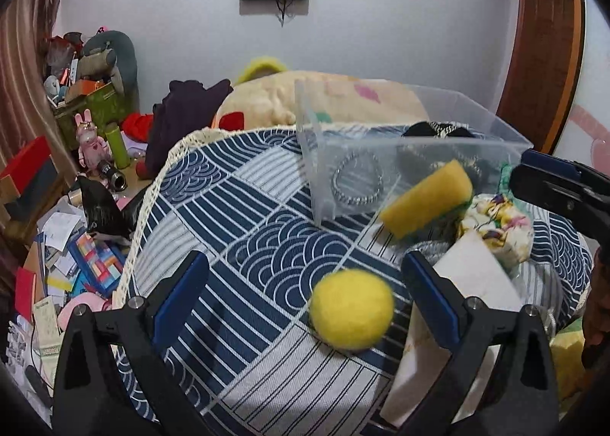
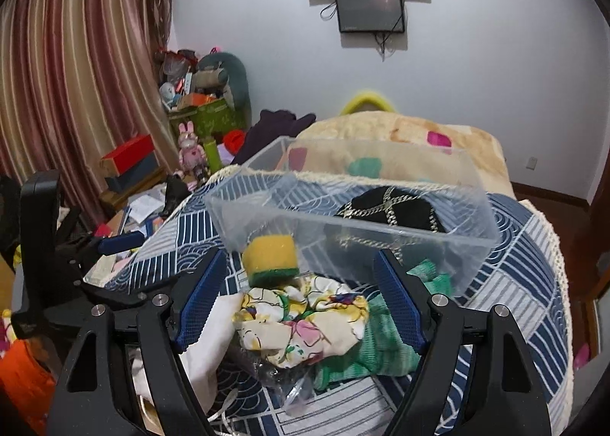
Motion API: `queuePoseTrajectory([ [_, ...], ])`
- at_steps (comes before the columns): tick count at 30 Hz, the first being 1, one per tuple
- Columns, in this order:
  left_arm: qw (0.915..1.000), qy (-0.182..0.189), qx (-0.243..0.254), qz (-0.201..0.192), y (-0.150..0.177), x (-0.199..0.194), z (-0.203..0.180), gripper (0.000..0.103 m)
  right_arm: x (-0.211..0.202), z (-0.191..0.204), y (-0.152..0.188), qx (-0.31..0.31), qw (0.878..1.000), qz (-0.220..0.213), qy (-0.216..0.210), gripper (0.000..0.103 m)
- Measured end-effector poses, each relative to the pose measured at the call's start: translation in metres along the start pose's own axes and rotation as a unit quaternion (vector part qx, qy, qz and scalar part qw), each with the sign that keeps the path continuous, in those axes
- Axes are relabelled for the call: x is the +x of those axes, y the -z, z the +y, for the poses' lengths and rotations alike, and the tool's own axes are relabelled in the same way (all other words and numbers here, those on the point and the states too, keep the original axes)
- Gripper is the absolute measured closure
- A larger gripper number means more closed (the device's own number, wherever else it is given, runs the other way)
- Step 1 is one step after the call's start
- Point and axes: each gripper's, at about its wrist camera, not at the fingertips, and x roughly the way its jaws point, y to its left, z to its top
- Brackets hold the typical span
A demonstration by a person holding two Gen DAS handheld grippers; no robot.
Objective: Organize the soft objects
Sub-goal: 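Grasp the yellow-green sponge with the right tool while the left tool grasps the yellow felt ball, then place the sponge into the box with the right tool while the left tool places the ball in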
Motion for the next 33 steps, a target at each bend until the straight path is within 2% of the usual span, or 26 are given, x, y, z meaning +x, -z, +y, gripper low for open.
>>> queuePoseTrajectory([
  [4, 0.9999, 0.009, -0.011, 0.003, 0.005, 0.004, 0.001, 0.003, 0.011, 0.002, 0.0, 0.0, 1.0, 0.02, -0.017, 0.037],
  [6, 0.9999, 0.01, -0.009, 0.001, 0.006, 0.003, -0.001, 0.016, 0.018, 0.002, -0.001, 0.003, 0.999, 0.03, -0.023, 0.042],
  [8, 0.9998, 0.016, -0.005, 0.008, 0.007, 0.005, -0.001, 0.024, 0.023, 0.003, -0.001, 0.007, 0.999, 0.038, -0.03, 0.048],
  [12, 0.999, 0.036, -0.008, 0.024, 0.012, 0.011, -0.002, 0.032, 0.032, 0.004, 0.0, 0.01, 0.998, 0.051, -0.037, 0.057],
  [16, 0.9986, 0.047, -0.009, 0.021, 0.014, 0.01, -0.003, 0.042, 0.038, 0.011, 0.002, -0.001, 0.997, 0.06, -0.041, 0.071],
  [18, 0.9983, 0.053, -0.004, 0.021, 0.015, 0.009, -0.006, 0.055, 0.038, 0.012, 0.004, -0.004, 0.997, 0.061, -0.041, 0.072],
  [20, 0.998, 0.06, 0.005, 0.018, 0.014, 0.007, -0.01, 0.063, 0.035, 0.012, 0.005, -0.006, 0.998, 0.055, -0.039, 0.073],
  [26, 0.9983, 0.055, 0.018, 0.009, 0.012, 0.003, -0.016, 0.064, 0.022, 0.008, 0.005, 0.003, 0.999, 0.034, -0.034, 0.074],
  [33, 0.9988, 0.047, -0.006, -0.015, -0.002, -0.011, -0.004, 0.064, -0.001, 0.008, -0.004, -0.002, 1.0, -0.001, -0.031, 0.074],
])
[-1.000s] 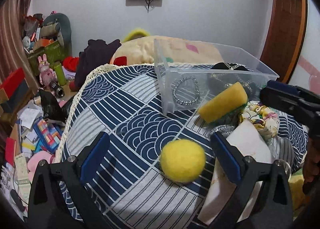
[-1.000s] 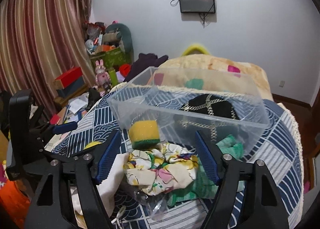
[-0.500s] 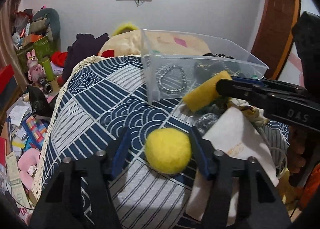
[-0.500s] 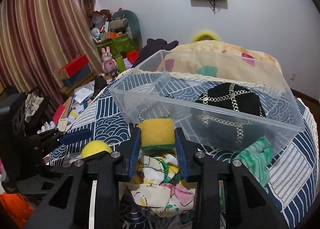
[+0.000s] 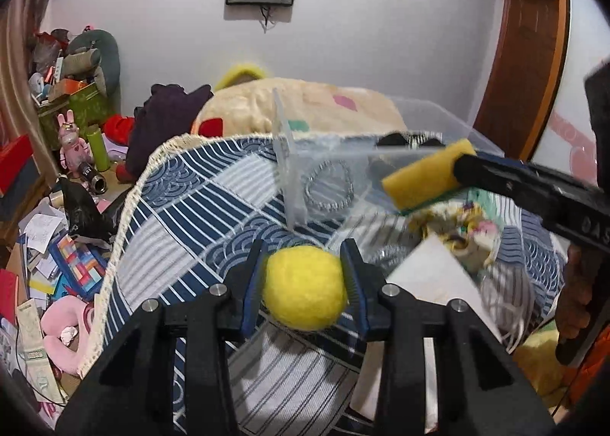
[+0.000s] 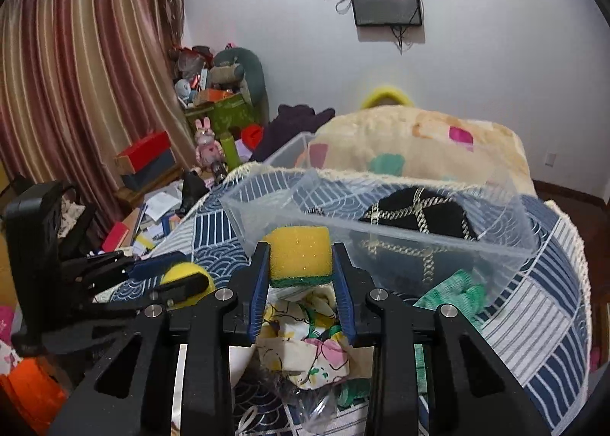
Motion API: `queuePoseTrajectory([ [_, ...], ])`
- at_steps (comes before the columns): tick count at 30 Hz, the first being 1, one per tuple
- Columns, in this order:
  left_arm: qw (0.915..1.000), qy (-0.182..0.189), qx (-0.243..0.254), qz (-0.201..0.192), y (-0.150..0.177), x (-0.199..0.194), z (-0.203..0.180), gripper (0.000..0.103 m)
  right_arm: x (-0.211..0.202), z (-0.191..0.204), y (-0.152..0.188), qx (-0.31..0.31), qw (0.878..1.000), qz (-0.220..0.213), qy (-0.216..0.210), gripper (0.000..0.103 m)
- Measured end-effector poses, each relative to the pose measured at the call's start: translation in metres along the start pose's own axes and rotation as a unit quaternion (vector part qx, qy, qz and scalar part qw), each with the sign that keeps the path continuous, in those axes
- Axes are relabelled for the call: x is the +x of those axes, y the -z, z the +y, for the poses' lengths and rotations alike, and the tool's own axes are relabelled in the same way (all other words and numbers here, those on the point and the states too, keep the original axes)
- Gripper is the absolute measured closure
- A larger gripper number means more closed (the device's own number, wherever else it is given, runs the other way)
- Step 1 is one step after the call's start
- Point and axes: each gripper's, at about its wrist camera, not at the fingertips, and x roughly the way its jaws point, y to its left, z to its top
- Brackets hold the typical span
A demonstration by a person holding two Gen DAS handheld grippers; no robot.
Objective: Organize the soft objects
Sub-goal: 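Place the sponge into the box with the right tool while the left tool places the ball in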
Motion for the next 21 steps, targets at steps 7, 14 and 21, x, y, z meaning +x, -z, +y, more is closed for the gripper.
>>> queuePoseTrajectory([
  [7, 0.9994, -0.003, -0.003, -0.035, -0.019, -0.014, -0.002, 0.064, -0.02, 0.003, -0.011, -0.009, 0.999, -0.036, 0.009, 0.074],
  [14, 0.9971, -0.002, 0.01, -0.075, -0.042, -0.028, -0.011, 0.064, -0.031, -0.006, -0.024, -0.001, 0.997, -0.068, 0.027, 0.074],
  [21, 0.9949, 0.009, 0.013, -0.1, -0.069, -0.029, -0.017, 0.064, -0.027, -0.02, -0.034, 0.016, 0.996, -0.081, 0.044, 0.074],
])
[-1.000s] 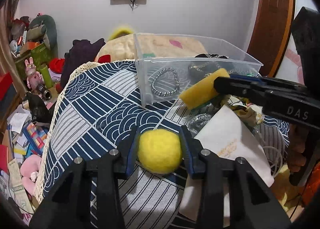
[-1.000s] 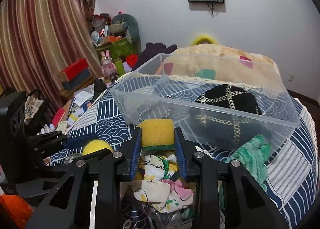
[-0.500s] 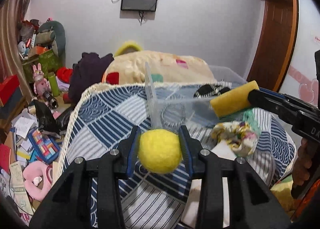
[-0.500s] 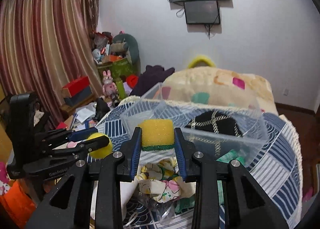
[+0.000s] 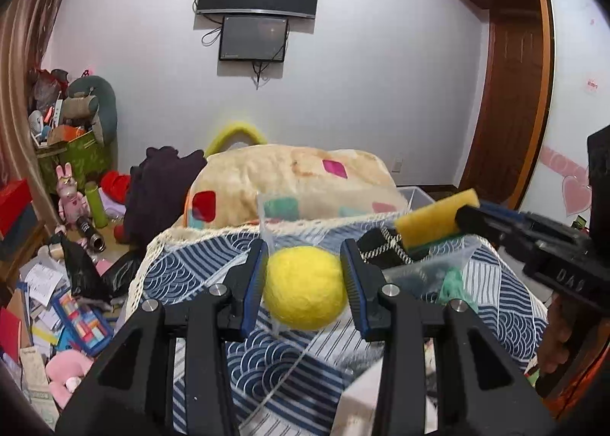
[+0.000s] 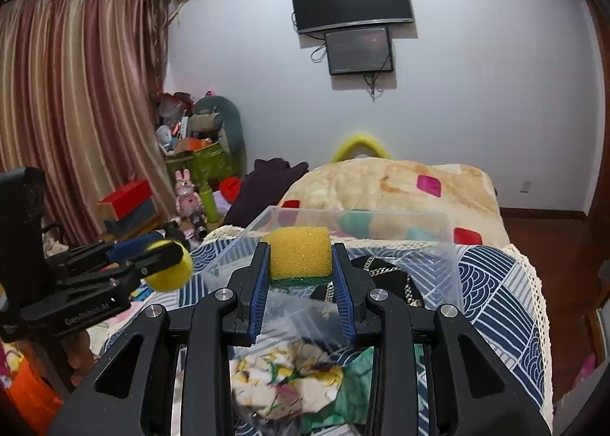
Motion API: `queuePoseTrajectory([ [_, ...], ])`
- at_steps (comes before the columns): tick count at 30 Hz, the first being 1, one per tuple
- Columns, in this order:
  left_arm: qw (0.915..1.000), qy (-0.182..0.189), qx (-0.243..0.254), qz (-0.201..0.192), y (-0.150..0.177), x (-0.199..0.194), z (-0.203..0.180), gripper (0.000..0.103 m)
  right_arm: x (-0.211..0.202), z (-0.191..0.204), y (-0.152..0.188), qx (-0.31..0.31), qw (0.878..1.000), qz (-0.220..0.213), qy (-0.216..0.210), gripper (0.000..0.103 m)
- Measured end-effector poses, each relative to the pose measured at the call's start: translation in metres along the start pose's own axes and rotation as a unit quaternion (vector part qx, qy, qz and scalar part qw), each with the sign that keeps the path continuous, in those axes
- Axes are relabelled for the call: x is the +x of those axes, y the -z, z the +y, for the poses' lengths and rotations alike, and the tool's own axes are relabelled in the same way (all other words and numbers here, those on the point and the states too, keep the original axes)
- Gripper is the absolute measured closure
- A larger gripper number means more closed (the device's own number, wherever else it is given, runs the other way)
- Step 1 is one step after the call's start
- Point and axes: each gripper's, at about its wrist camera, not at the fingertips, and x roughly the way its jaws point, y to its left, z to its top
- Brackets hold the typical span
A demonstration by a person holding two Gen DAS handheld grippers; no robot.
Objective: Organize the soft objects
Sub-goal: 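Place the sponge into the box with the right tool while the left tool places the ball in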
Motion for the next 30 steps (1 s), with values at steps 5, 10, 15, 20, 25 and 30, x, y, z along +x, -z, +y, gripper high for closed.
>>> queuePoseTrajectory([
  [5, 1.0, 0.0, 0.007, 0.003, -0.008, 0.017, -0.003, 0.064, 0.013, -0.006, 0.001, 0.01, 1.0, 0.01, 0.003, 0.074],
  [10, 0.9998, -0.018, 0.009, 0.005, -0.012, 0.034, -0.001, 0.064, 0.025, -0.012, 0.004, 0.017, 1.0, 0.024, 0.007, 0.074],
  [15, 0.9995, -0.016, 0.006, 0.025, -0.015, 0.056, 0.004, 0.064, 0.04, -0.017, 0.005, 0.021, 0.999, 0.039, 0.008, 0.074],
  [20, 0.9985, -0.011, 0.013, 0.051, -0.009, 0.08, 0.002, 0.064, 0.054, -0.022, 0.011, 0.032, 0.998, 0.062, -0.006, 0.074],
  [25, 0.9977, -0.009, 0.013, 0.066, -0.003, 0.095, -0.001, 0.064, 0.062, -0.025, 0.018, 0.035, 0.996, 0.077, -0.003, 0.074],
  [30, 0.9967, -0.008, 0.015, 0.079, 0.0, 0.106, -0.003, 0.064, 0.063, -0.025, 0.019, 0.031, 0.996, 0.079, 0.01, 0.073],
])
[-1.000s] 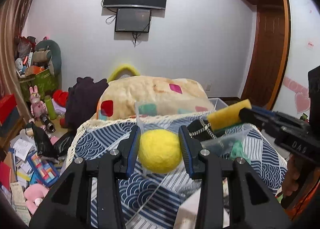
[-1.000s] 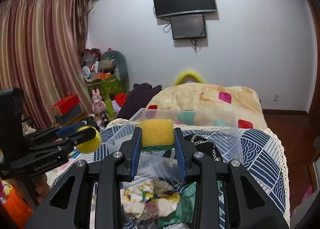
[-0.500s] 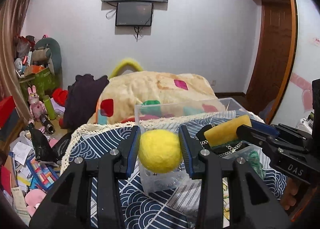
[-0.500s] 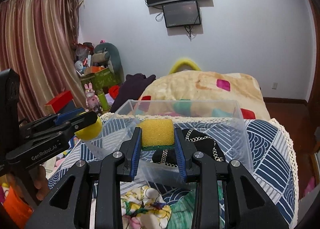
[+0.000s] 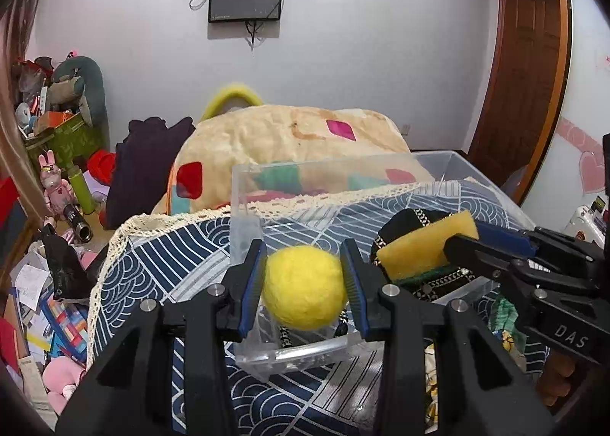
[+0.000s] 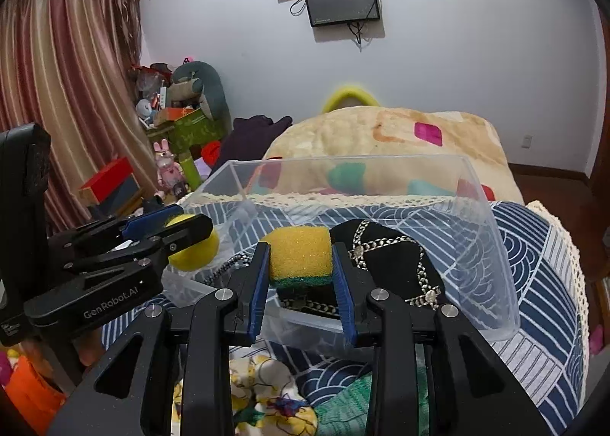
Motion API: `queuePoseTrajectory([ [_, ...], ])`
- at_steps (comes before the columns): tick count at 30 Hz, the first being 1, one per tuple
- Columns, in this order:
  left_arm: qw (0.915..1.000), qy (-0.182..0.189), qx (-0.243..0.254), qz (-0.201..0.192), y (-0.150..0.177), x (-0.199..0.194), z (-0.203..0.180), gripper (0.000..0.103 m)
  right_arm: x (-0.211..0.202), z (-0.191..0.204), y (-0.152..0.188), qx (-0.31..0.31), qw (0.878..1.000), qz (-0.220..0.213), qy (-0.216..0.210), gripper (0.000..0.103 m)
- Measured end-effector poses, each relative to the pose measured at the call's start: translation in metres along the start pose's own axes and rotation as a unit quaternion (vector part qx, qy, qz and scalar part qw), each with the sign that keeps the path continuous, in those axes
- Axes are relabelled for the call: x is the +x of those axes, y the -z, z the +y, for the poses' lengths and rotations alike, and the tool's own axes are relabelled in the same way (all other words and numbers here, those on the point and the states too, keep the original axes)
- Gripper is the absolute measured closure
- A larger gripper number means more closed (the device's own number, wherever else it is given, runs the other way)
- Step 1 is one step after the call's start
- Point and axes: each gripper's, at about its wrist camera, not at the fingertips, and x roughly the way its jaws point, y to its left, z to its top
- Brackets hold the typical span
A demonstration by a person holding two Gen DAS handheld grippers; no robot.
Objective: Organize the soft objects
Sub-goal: 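Place the sponge into the box with the right tool while the left tool places the ball in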
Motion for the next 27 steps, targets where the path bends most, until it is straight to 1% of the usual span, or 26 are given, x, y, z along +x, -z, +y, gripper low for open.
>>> queuePoseTrajectory([
  [2, 1.0, 0.002, 0.001, 0.006, 0.0, 0.003, -0.001, 0.064, 0.0, 0.0, -0.001, -0.001, 1.0, -0.002, 0.007, 0.073],
  [4, 1.0, 0.0, 0.005, 0.003, 0.001, 0.002, -0.003, 0.063, 0.0, -0.001, -0.001, -0.003, 1.0, -0.003, 0.012, 0.073],
  [6, 1.0, -0.001, 0.008, 0.003, 0.001, 0.002, -0.005, 0.053, -0.001, -0.003, -0.001, -0.003, 1.0, -0.003, 0.017, 0.073],
  [7, 1.0, -0.001, 0.008, 0.003, 0.001, 0.001, -0.006, 0.049, -0.001, -0.003, -0.001, -0.002, 1.0, -0.003, 0.019, 0.071],
  [8, 1.0, -0.001, 0.007, 0.003, 0.001, 0.001, -0.006, 0.045, -0.002, -0.005, -0.002, 0.0, 1.0, -0.003, 0.023, 0.067],
  [9, 1.0, -0.001, 0.006, 0.002, 0.001, 0.0, -0.006, 0.043, -0.003, -0.007, -0.002, 0.003, 1.0, -0.005, 0.025, 0.065],
  [11, 1.0, 0.004, 0.004, 0.001, 0.001, -0.003, -0.005, 0.039, -0.008, -0.01, -0.001, 0.011, 0.999, -0.012, 0.031, 0.055],
  [12, 1.0, 0.006, 0.002, 0.001, 0.001, -0.005, -0.006, 0.036, -0.009, -0.012, -0.001, 0.013, 0.999, -0.015, 0.032, 0.054],
  [16, 1.0, 0.005, 0.004, -0.005, 0.001, -0.016, -0.008, 0.034, -0.02, -0.019, -0.002, 0.022, 0.999, -0.023, 0.033, 0.052],
  [18, 0.9999, 0.003, 0.008, -0.01, 0.0, -0.024, -0.01, 0.031, -0.028, -0.021, -0.003, 0.024, 0.999, -0.03, 0.036, 0.048],
  [19, 0.9999, 0.002, 0.008, -0.012, 0.0, -0.028, -0.01, 0.03, -0.03, -0.021, -0.004, 0.025, 0.998, -0.032, 0.037, 0.044],
  [20, 0.9999, 0.002, 0.007, -0.014, -0.001, -0.033, -0.01, 0.025, -0.035, -0.022, -0.004, 0.027, 0.998, -0.037, 0.038, 0.04],
  [21, 0.9999, 0.003, 0.004, -0.016, 0.0, -0.037, -0.01, 0.022, -0.04, -0.023, -0.003, 0.028, 0.998, -0.042, 0.037, 0.039],
  [24, 0.9996, 0.006, -0.002, -0.028, 0.001, -0.051, -0.01, 0.021, -0.053, -0.02, -0.003, 0.023, 0.998, -0.052, 0.04, 0.039],
  [27, 0.9995, 0.008, 0.002, -0.031, 0.005, -0.064, -0.012, 0.02, -0.065, -0.013, -0.001, 0.009, 0.997, -0.061, 0.046, 0.037],
])
